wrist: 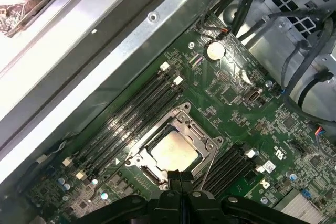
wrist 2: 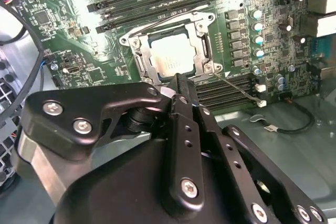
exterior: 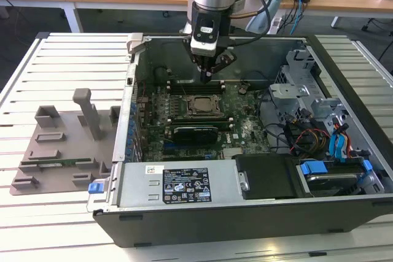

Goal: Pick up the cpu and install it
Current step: 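Install the first cpu locking lever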

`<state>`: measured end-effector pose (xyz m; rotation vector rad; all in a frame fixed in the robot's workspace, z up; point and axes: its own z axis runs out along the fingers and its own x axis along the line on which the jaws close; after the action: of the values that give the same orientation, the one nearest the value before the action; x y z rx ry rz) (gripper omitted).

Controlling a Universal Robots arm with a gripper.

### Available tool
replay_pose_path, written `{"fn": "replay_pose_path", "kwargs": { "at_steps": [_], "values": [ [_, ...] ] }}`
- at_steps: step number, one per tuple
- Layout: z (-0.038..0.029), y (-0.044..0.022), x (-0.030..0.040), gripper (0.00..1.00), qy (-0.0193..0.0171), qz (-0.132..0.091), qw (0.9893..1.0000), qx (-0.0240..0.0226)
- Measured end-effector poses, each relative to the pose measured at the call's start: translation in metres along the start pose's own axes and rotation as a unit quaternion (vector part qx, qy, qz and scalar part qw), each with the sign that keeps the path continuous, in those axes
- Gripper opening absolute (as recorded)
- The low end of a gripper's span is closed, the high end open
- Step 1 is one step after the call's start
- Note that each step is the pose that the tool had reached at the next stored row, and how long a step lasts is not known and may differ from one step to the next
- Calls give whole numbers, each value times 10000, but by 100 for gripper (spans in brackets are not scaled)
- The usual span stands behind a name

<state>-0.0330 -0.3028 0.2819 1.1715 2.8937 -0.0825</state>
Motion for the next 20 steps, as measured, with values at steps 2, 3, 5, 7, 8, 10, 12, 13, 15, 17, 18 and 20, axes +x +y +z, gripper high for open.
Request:
{"fn": "replay_pose_path", "kwargs": {
  "at_steps": [2,3,5,7,8,10,12,13,15,17,18,20],
  "values": [
    [0,0,0,11,-6,-155,9999,-6],
    [0,0,0,11,-11,-267,9996,-10],
    [0,0,0,11,-14,-332,9994,-12],
    [0,0,0,11,-17,-412,9992,-15],
    [0,0,0,11,-20,-469,9989,-18],
    [0,0,0,11,-23,-560,9984,-21],
    [0,0,0,11,-27,-636,9980,-23],
    [0,0,0,11,-28,-667,9978,-25],
    [0,0,0,11,-32,-756,9971,-28],
    [0,0,0,11,-35,-830,9965,-31],
    [0,0,0,11,-37,-878,9961,-33],
    [0,0,0,11,-40,-957,9954,-36]
  ]
}}
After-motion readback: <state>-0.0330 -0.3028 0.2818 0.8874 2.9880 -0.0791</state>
